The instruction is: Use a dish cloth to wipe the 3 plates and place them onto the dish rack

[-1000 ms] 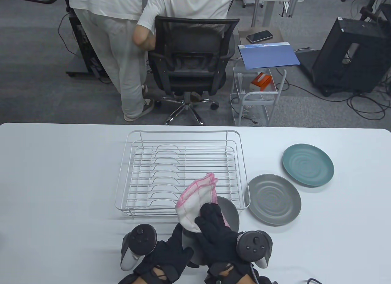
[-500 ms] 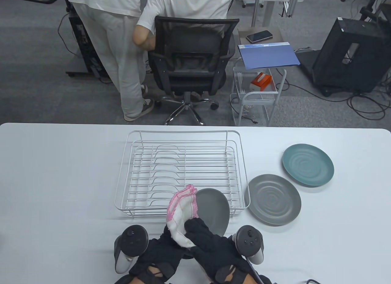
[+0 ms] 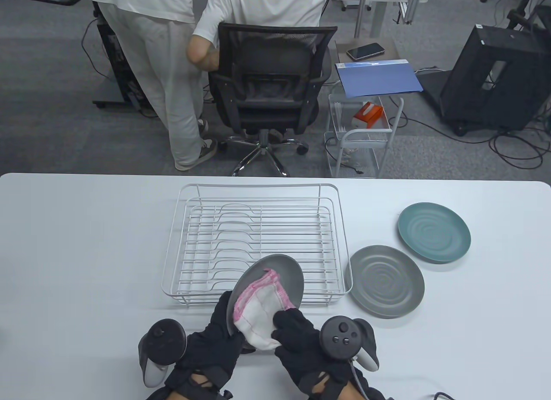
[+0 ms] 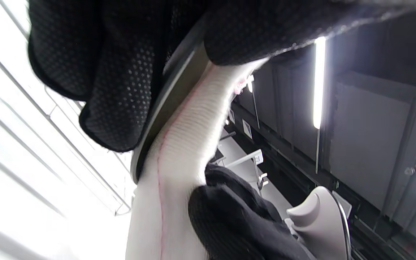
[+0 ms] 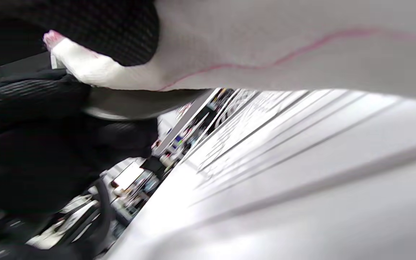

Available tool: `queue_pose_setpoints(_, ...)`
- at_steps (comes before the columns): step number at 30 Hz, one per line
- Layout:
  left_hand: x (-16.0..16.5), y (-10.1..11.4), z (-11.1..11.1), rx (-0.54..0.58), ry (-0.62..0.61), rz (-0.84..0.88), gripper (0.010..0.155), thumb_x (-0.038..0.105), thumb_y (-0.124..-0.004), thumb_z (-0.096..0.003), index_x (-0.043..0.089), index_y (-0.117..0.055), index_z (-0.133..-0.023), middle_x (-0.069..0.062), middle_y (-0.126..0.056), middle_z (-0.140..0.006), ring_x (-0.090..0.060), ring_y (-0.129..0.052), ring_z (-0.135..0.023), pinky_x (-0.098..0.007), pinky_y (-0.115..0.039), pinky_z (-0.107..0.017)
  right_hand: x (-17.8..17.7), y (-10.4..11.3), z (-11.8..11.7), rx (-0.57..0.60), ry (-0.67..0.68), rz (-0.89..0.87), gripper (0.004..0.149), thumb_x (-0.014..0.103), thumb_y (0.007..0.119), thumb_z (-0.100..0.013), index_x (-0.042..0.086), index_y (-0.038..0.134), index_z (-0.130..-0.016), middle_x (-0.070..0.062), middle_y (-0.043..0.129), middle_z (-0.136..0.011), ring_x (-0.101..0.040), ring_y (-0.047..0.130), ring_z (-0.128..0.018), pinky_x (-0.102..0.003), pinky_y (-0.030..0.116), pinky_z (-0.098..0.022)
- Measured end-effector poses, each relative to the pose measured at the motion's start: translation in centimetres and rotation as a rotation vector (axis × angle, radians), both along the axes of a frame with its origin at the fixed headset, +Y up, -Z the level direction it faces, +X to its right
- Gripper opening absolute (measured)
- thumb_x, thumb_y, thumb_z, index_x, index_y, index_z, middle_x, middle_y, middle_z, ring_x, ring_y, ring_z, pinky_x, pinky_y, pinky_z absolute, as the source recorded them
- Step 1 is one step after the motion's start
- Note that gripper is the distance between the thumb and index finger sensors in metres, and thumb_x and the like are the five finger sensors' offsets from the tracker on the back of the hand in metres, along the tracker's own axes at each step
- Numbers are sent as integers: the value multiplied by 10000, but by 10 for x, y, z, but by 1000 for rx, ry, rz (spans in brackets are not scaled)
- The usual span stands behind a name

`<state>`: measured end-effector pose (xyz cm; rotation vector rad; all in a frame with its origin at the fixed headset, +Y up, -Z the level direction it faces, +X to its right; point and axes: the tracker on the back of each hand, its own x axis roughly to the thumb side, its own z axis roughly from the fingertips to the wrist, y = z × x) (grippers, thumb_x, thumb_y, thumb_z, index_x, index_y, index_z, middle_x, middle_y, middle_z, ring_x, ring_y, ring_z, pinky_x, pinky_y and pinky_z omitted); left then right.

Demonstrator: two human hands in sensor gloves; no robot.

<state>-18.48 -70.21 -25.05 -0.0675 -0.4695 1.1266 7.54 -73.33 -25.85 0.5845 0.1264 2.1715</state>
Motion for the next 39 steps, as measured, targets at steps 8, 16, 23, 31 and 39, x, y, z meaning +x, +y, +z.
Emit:
queue_pose_setpoints(8,20,-10,2,-69,-114,-50,750,235,-751,-537,160,-234,-1076,-247,-640,-1056,-429,-1111,-565,-576,-838,-505,17,4,1,87,-269,-32,506,344,742,-478,-6,712,-843,-141,433,-1001,-359,288,-892,-562,347,-624)
queue_pose_setpoints(16,39,-18,5,-113,-206,-87,756,235,-743,-541,162,-209,-1072,-232,-629,-1067,-410,-1110,-584,-563,-839,-517,19,15,8,205,-270,-223,515,336,745,-471,-12,693,-847,-143,405,-1001,-371,263,-886,-574,334,-622)
queue_pose_setpoints(23,39,-22,4,-102,-183,-99,753,237,-734,-546,197,-201,-1076,-187,-606,-1098,-405,-1096,-617,-562,-828,-538,-4,20,15,200,49,-324,514,353,743,-470,10,701,-851,-123,428,-1017,-365,290,-912,-581,346,-635)
queue_pose_setpoints(31,18,-20,-2,-95,-57,-14,740,234,-736,-542,218,-231,-1083,-170,-617,-1099,-409,-1095,-612,-569,-823,-535,-13,3,10,11,189,-290,515,357,734,-481,11,694,-860,-130,437,-1028,-357,293,-924,-601,339,-637)
queue_pose_setpoints(39,-7,-13,-9,-56,85,46,698,230,-742,-536,247,-319,-1091,-146,-670,-1086,-404,-1103,-597,-568,-826,-527,-3,3,6,39,54,-100,517,346,744,-478,-22,721,-842,-207,490,-1003,-442,345,-901,-603,355,-629)
